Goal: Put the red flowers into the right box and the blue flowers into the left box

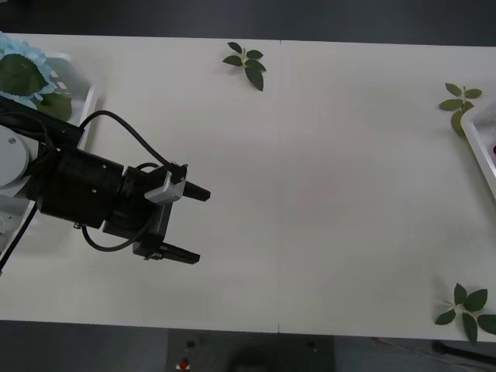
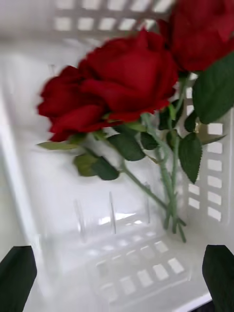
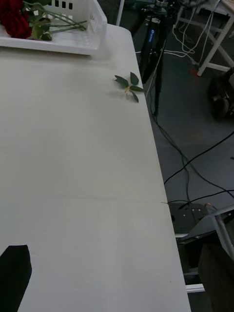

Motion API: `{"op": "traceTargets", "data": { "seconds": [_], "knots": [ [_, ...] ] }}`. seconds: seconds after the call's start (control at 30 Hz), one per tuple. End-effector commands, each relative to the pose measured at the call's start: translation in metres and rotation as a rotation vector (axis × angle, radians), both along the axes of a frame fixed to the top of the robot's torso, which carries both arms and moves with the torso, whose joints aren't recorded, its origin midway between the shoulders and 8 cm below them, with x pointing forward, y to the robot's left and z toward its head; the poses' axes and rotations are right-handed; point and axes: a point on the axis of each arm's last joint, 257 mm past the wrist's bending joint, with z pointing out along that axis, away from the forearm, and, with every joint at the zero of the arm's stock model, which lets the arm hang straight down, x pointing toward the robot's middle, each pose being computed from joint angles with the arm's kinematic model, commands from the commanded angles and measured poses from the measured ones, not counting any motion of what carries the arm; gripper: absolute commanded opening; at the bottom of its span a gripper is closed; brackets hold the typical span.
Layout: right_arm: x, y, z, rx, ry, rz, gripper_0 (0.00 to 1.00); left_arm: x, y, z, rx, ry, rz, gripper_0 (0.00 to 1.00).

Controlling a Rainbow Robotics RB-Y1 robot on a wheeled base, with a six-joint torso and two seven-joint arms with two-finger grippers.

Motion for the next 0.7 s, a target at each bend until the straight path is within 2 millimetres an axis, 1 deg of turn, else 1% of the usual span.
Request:
{"op": "traceTargets", "data": {
  "seconds": [0.03,0.07,0.1,0.17,0.23,0.27,0.3,0.33,0.4,0.43,0.47,0.53,0.57,0.6,0.7],
  "knots": [
    [-0.004,0.025,0.094,-0.103,0.008,0.231,1.0,0.005,0.003,0.009,-0.005,-0.015,0.003,1.0],
    [-0.007,0.032,0.099,-0.101,0.019,0.26,1.0,0.005,0.003,0.009,-0.005,-0.015,0.003,1.0],
    [-0.01,0.043,0.106,-0.096,0.028,0.309,1.0,0.005,0.003,0.009,-0.005,-0.015,0.003,1.0],
    [-0.021,0.069,0.121,-0.082,0.046,0.435,1.0,0.005,0.003,0.009,-0.005,-0.015,0.003,1.0],
    [-0.026,0.094,0.129,-0.095,0.058,0.581,1.0,0.005,0.003,0.009,-0.005,-0.015,0.003,1.0],
    [-0.028,0.102,0.131,-0.102,0.062,0.635,1.0,-0.001,0.004,-0.004,-0.011,0.031,0.013,1.0],
    [-0.031,0.115,0.134,-0.11,0.067,0.713,1.0,-0.005,0.001,-0.009,-0.021,0.051,0.014,1.0],
    [-0.033,0.128,0.134,-0.112,0.067,0.783,1.0,-0.005,-0.001,-0.008,-0.042,0.067,0.017,1.0],
    [-0.036,0.155,0.133,-0.104,0.058,0.917,1.0,-0.007,-0.004,-0.01,-0.066,0.094,0.021,1.0],
    [-0.038,0.177,0.131,-0.09,0.039,1.024,1.0,-0.007,-0.004,-0.01,-0.066,0.094,0.021,1.0],
    [-0.04,0.19,0.13,-0.084,0.026,1.092,1.0,-0.007,-0.004,-0.01,-0.066,0.094,0.021,1.0],
    [-0.042,0.209,0.126,-0.087,0.005,1.209,1.0,-0.007,-0.004,-0.01,-0.066,0.094,0.021,1.0],
    [-0.045,0.227,0.122,-0.083,-0.021,1.313,1.0,-0.007,-0.004,-0.01,-0.066,0.094,0.021,1.0],
    [-0.049,0.242,0.119,-0.059,-0.042,1.383,1.0,-0.007,-0.004,-0.01,-0.066,0.094,0.021,1.0],
    [-0.058,0.269,0.102,0.051,-0.066,1.436,1.0,-0.007,-0.004,-0.01,-0.066,0.094,0.021,1.0]
  ]
}}
